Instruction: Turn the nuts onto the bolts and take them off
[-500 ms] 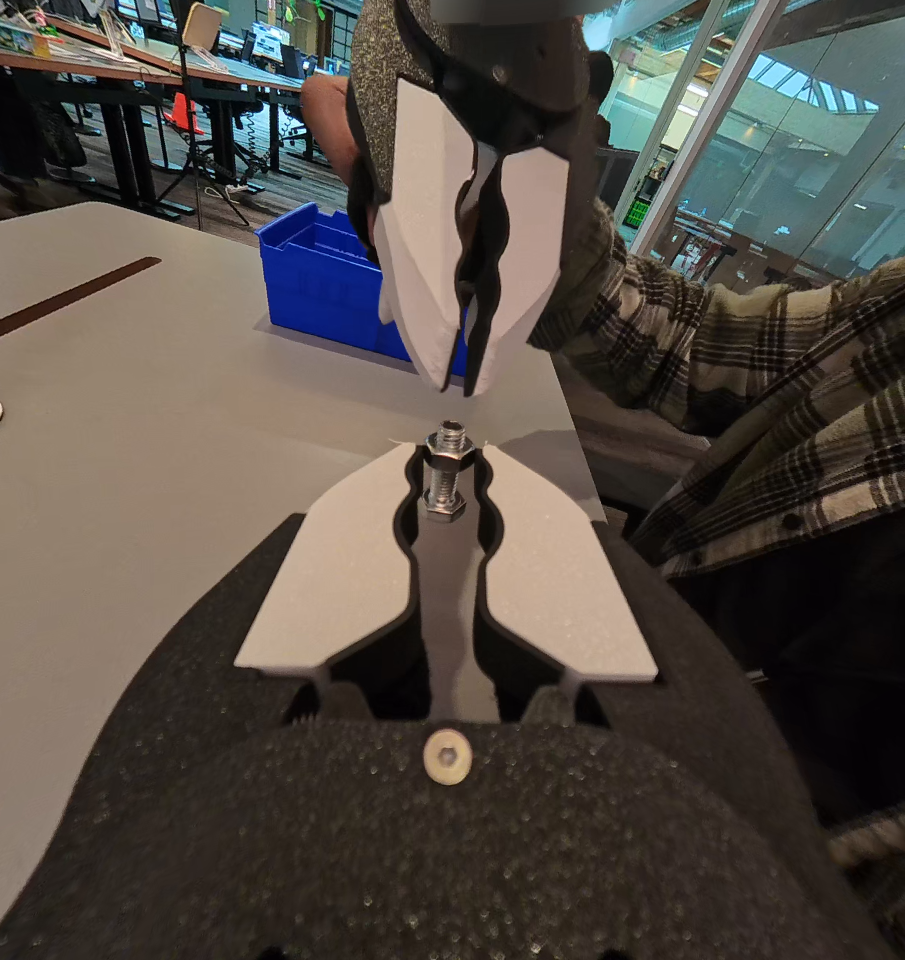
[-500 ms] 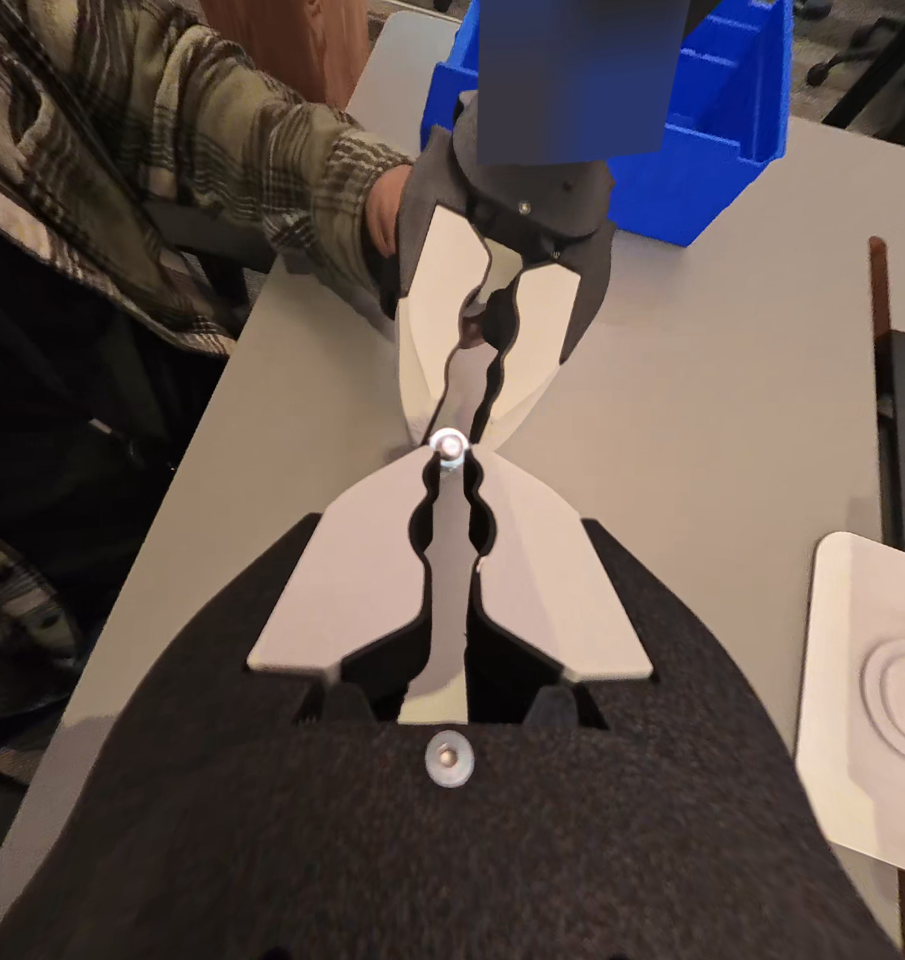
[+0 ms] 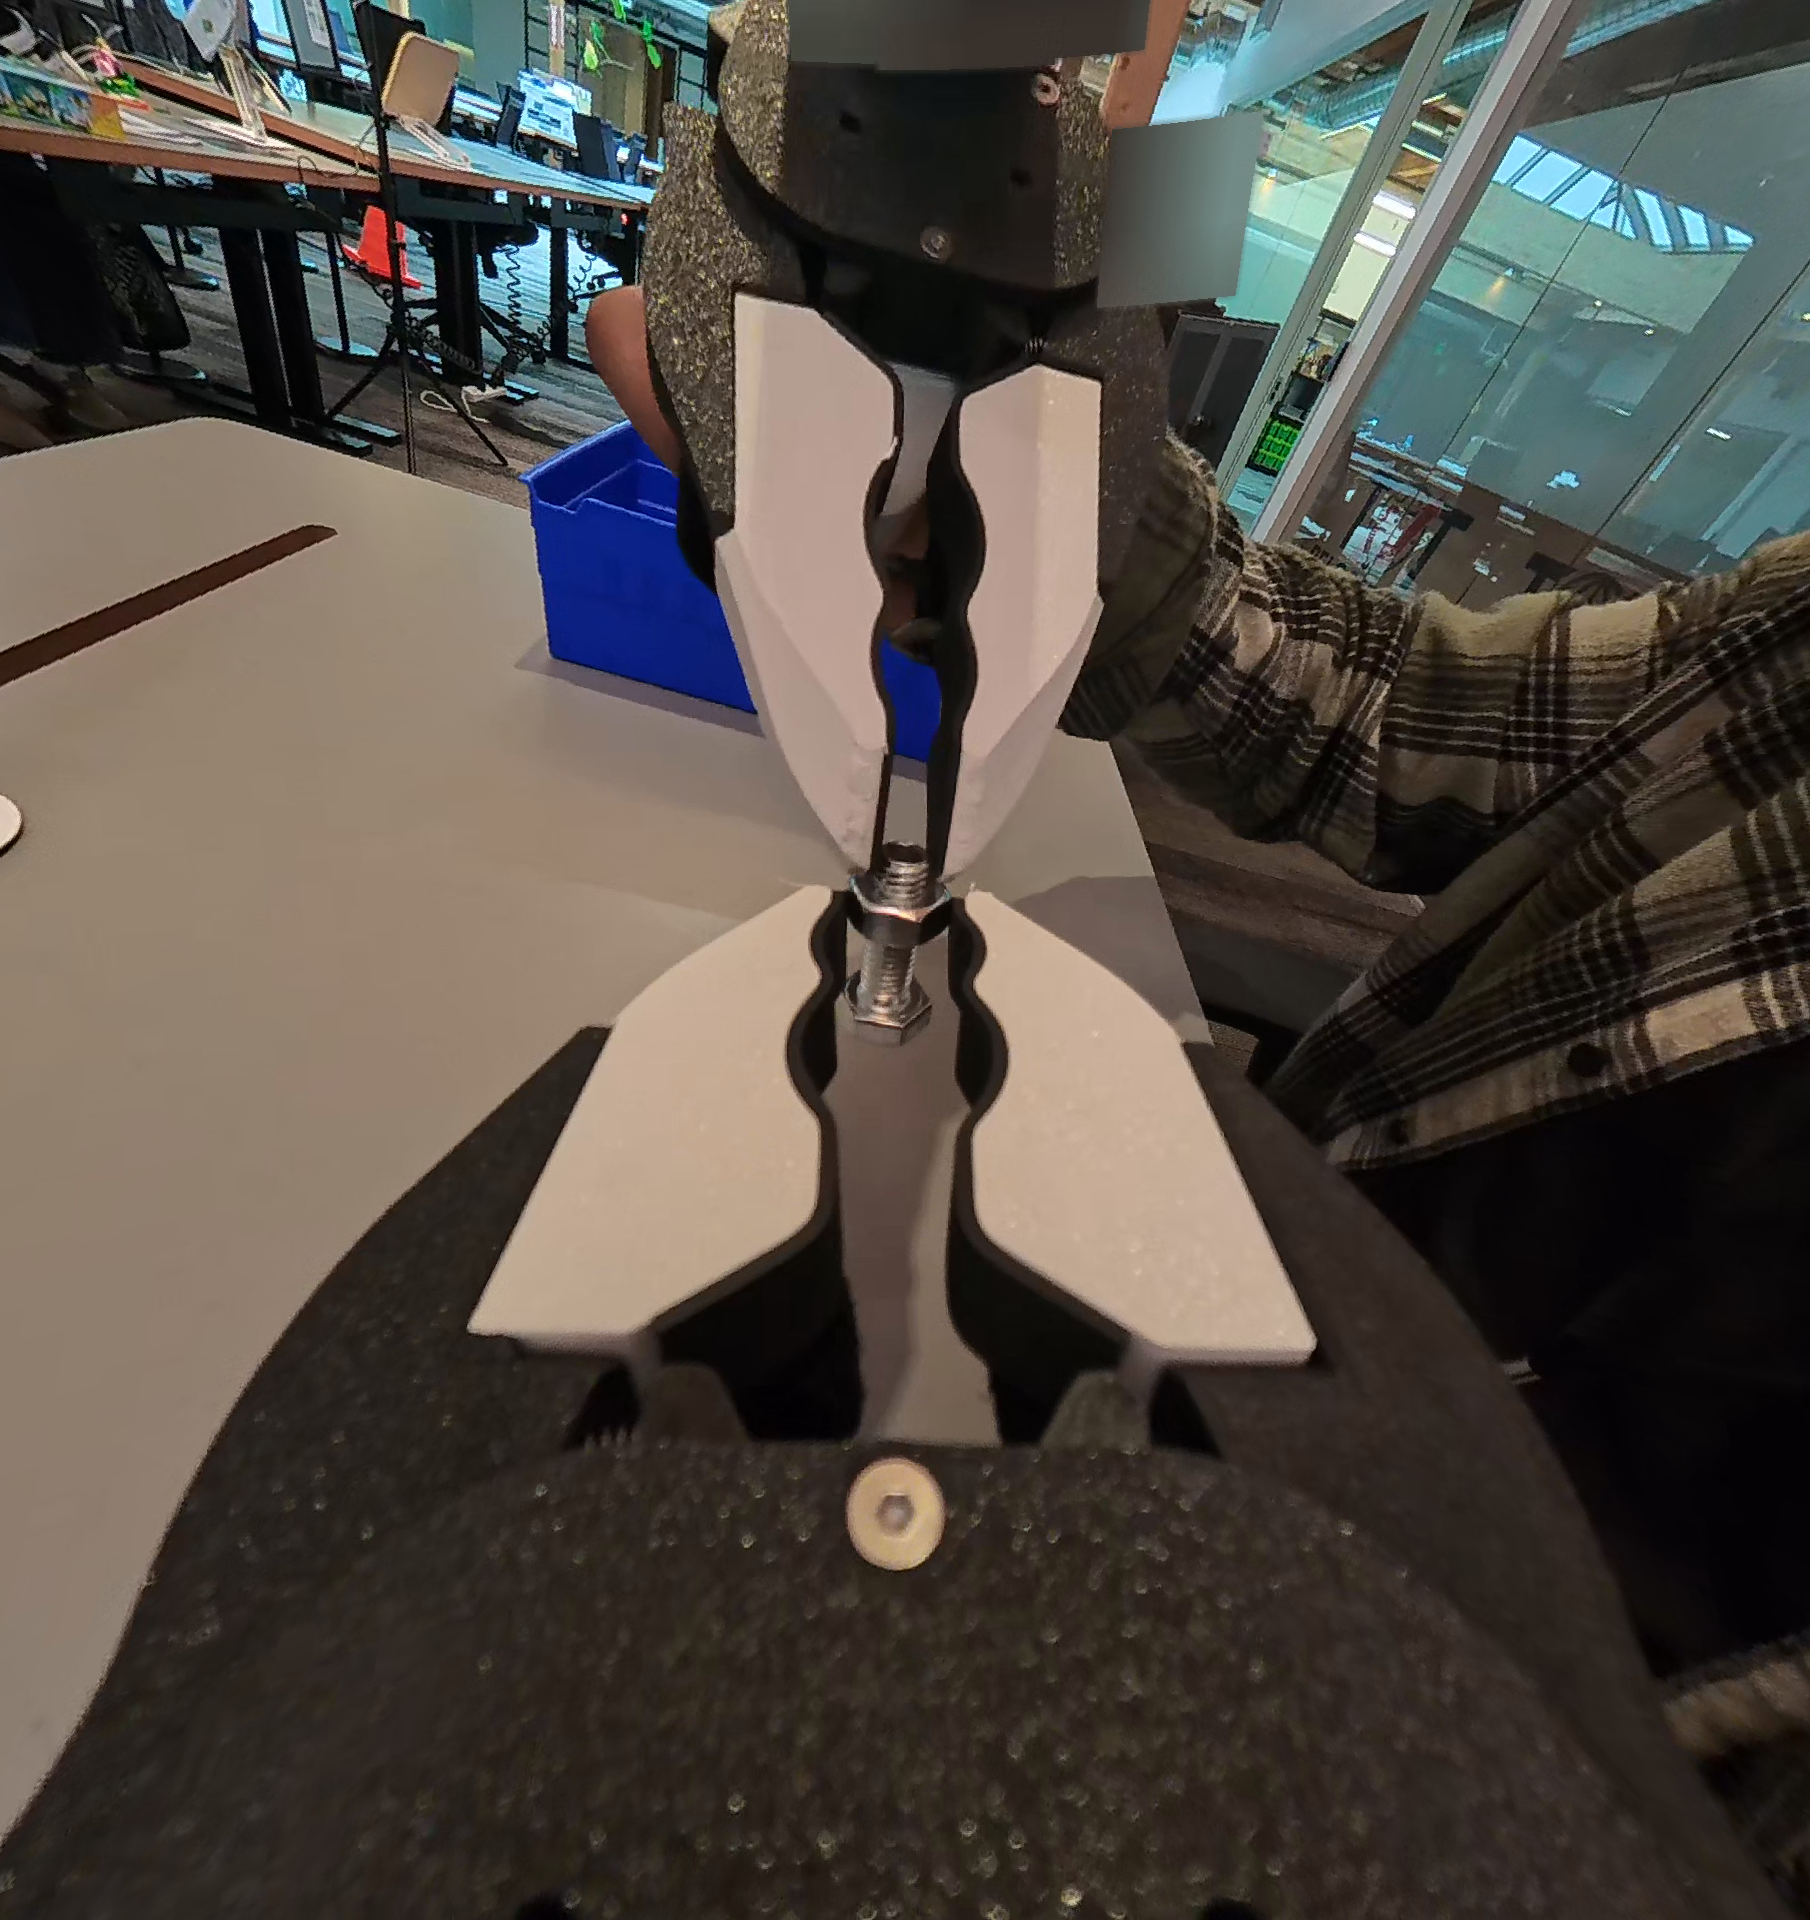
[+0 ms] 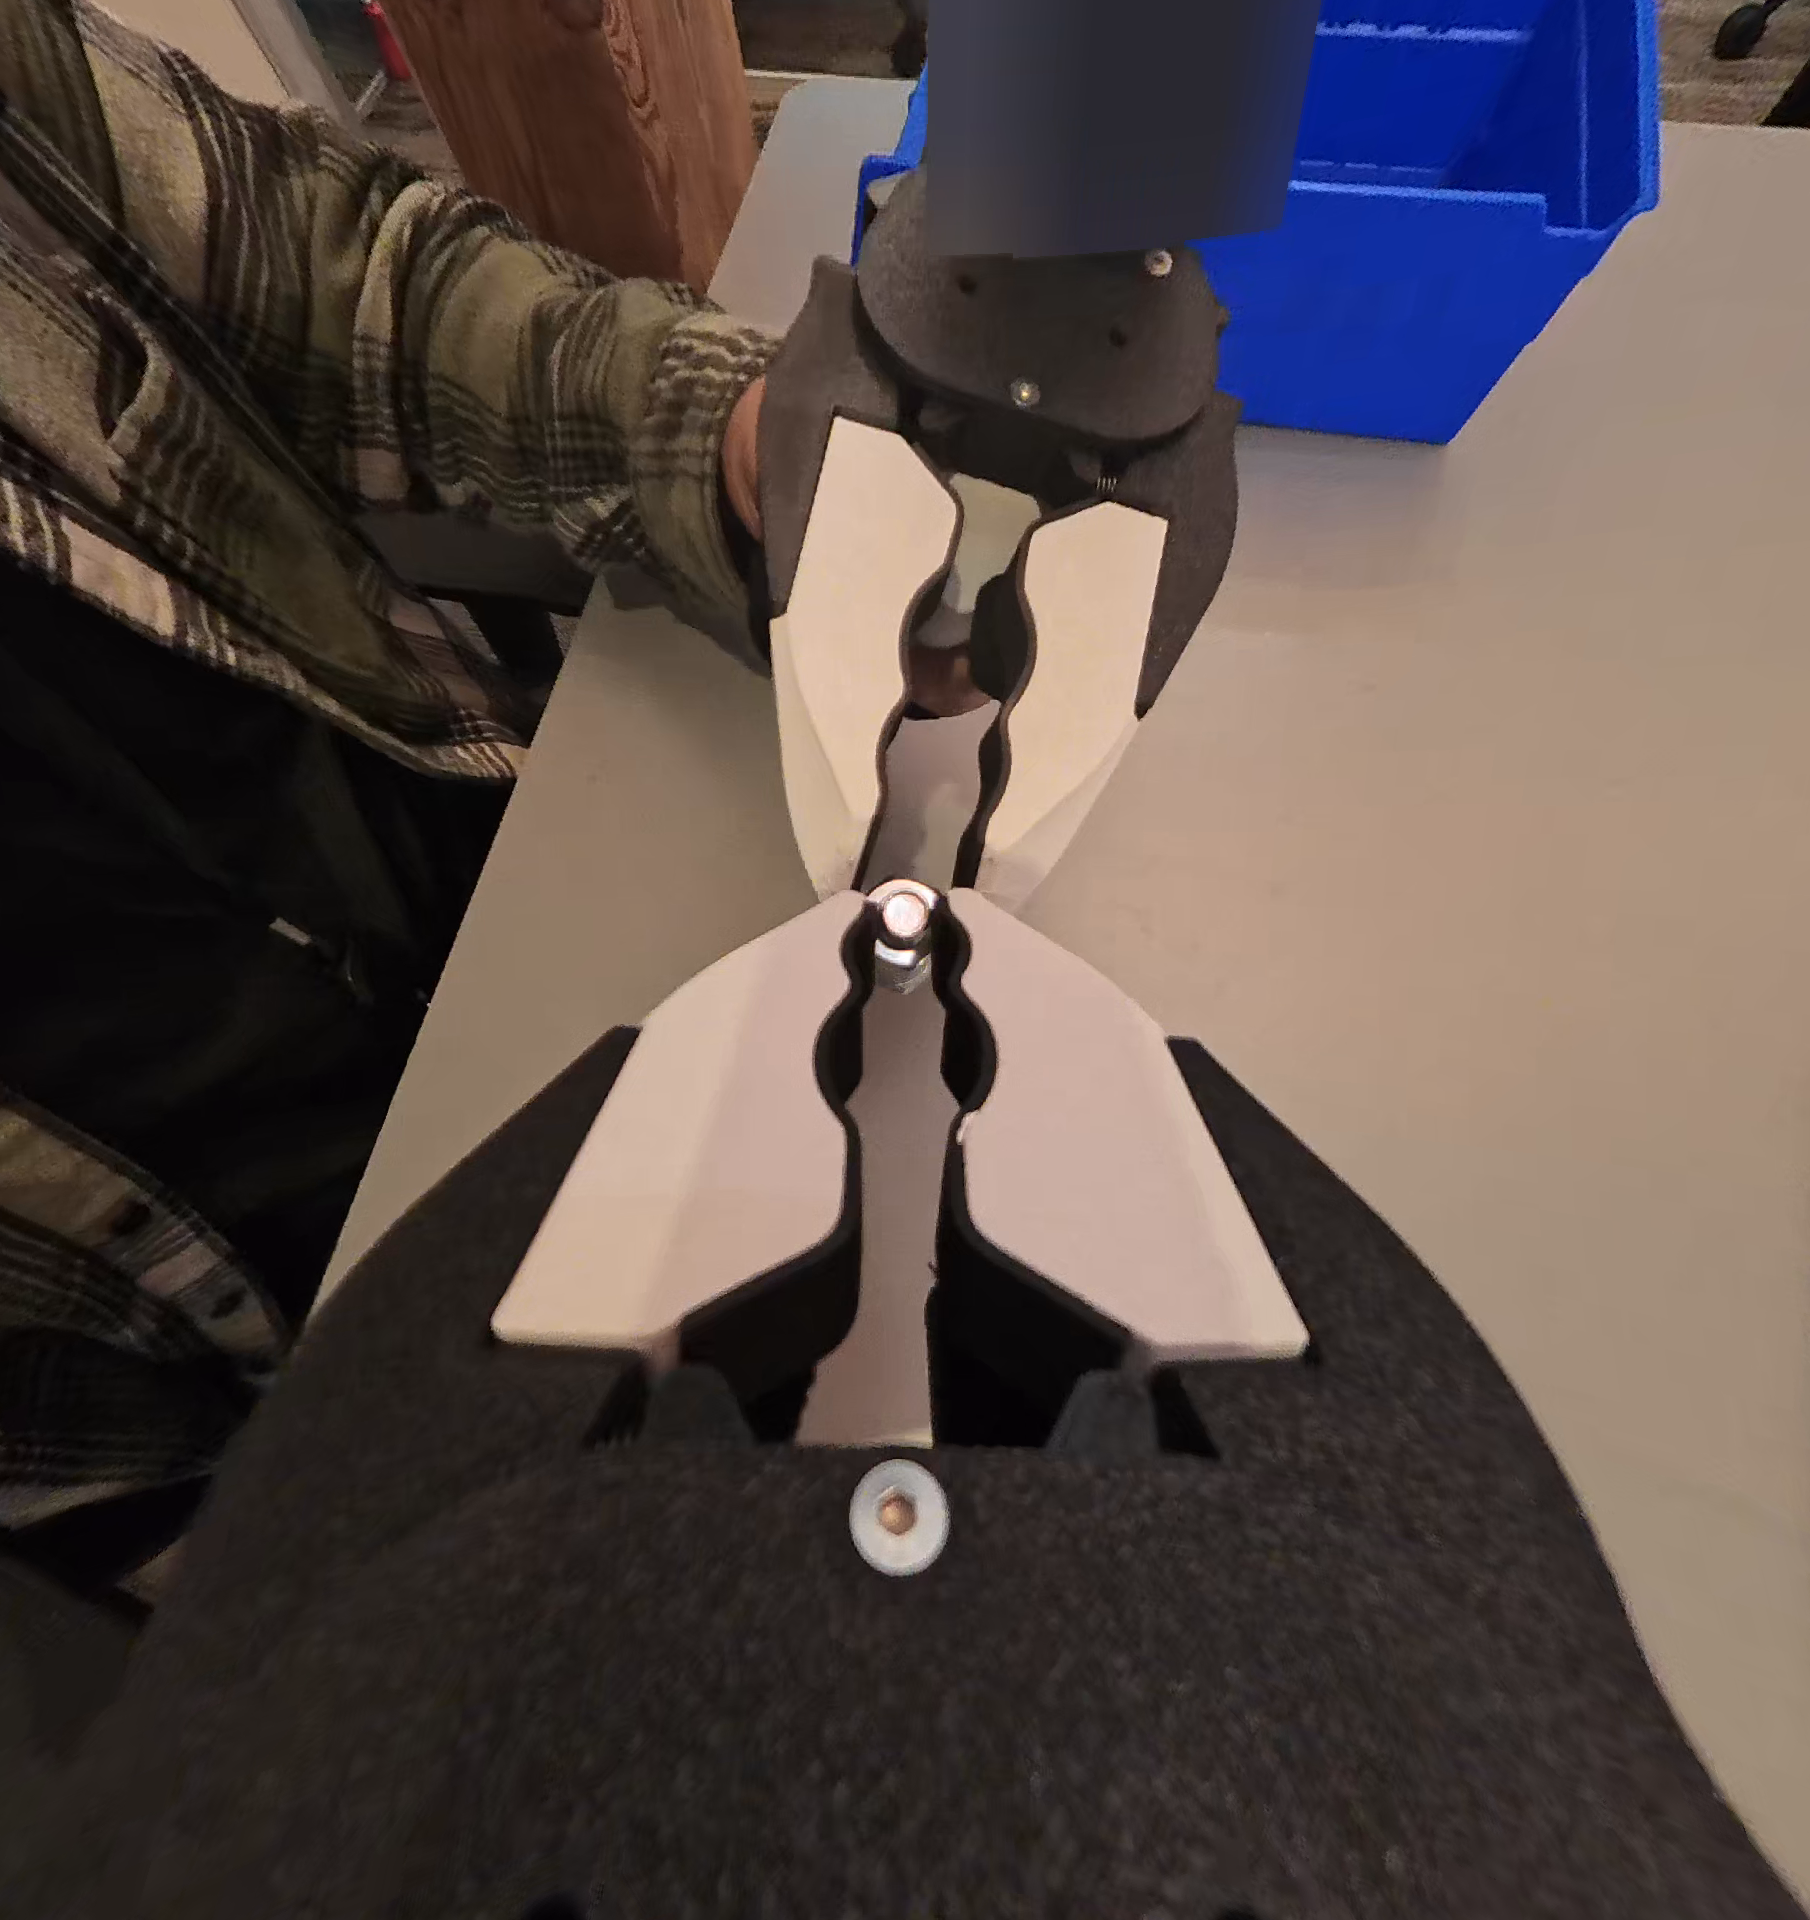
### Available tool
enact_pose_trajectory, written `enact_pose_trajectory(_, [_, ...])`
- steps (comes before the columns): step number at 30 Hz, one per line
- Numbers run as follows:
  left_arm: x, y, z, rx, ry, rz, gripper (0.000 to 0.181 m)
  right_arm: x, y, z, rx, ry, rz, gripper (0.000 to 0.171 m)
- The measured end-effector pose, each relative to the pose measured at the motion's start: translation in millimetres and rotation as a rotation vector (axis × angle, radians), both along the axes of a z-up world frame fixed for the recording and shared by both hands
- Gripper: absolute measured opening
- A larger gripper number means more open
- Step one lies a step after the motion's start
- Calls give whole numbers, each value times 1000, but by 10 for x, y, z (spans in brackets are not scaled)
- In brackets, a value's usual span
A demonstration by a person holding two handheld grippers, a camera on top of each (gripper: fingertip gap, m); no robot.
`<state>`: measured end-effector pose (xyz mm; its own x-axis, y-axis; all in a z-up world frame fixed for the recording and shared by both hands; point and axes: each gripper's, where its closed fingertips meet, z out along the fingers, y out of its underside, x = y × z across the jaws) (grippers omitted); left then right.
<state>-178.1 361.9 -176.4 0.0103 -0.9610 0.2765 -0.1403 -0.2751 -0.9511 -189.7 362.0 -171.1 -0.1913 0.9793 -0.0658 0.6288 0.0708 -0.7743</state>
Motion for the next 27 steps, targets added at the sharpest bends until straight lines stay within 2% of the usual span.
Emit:
enact_pose_trajectory(8, [-10,33,37,-48,-52,-2,19,6,42,32,-18,53,-31,9])
enact_pose_trajectory(11, [-9,52,26,-70,-73,-3,35,43,88,25,-7,54,-48,9])
enact_pose_trajectory(16, [52,52,-100,-89,-53,-6,43,83,138,68,-18,81,-65,9])
enact_pose_trajectory(22, [130,75,-184,-59,-45,-2,41,72,117,85,-28,92,-57,9])
enact_pose_trajectory(27, [164,80,-205,-27,-56,-8,26,69,119,87,-36,101,-60,8])
